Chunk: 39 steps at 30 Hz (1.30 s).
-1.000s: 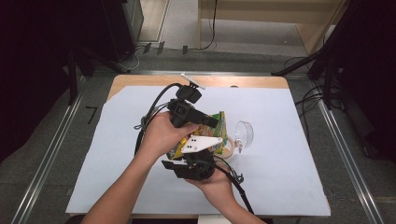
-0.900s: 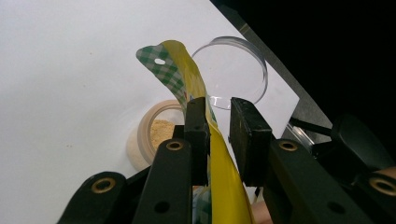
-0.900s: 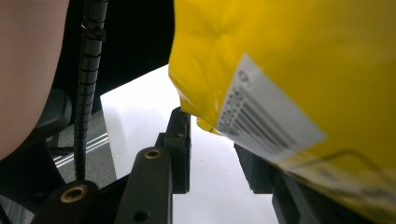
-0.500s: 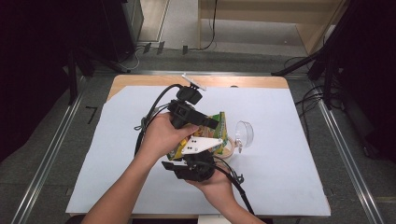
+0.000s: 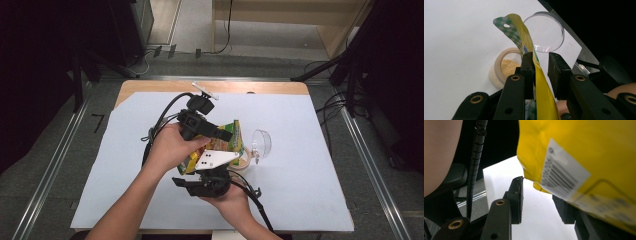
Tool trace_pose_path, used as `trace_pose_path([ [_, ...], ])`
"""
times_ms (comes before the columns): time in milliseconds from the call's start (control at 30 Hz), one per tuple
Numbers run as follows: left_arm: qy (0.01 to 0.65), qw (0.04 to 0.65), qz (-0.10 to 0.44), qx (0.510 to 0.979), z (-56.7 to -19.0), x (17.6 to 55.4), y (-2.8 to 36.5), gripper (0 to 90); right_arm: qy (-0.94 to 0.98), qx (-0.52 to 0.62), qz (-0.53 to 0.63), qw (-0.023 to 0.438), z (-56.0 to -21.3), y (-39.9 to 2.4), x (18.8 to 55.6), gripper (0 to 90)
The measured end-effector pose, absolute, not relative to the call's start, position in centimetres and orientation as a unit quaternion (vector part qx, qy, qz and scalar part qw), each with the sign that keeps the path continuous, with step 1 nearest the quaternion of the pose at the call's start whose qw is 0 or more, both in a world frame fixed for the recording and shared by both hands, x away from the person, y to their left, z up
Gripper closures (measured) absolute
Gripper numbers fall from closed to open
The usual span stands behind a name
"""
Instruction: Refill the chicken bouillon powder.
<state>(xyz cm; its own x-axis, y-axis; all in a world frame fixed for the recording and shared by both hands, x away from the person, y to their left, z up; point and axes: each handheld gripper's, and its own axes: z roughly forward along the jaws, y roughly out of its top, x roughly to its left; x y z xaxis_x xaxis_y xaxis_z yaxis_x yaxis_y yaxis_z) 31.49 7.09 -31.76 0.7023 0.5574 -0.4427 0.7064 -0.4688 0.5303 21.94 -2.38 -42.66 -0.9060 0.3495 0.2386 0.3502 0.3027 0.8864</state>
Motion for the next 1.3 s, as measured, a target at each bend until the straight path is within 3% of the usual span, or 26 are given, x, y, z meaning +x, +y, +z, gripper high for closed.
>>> trace_pose_path([
  [533, 0.364, 0.340, -0.103, 0.861, -32.4, 31.3, 8.5, 82.3, -0.818, -0.204, -0.537, 0.005, -44.0, -1.9, 21.7, 51.5],
  [1133, 0.348, 0.324, -0.103, 0.874, -33.6, 31.7, 7.9, 83.3, -0.830, -0.187, -0.526, 0.004, -44.5, -1.6, 21.8, 53.4],
  [1300, 0.342, 0.313, -0.103, 0.880, -33.7, 31.6, 8.3, 88.6, -0.835, -0.184, -0.518, 0.004, -44.8, -1.5, 21.8, 53.6],
])
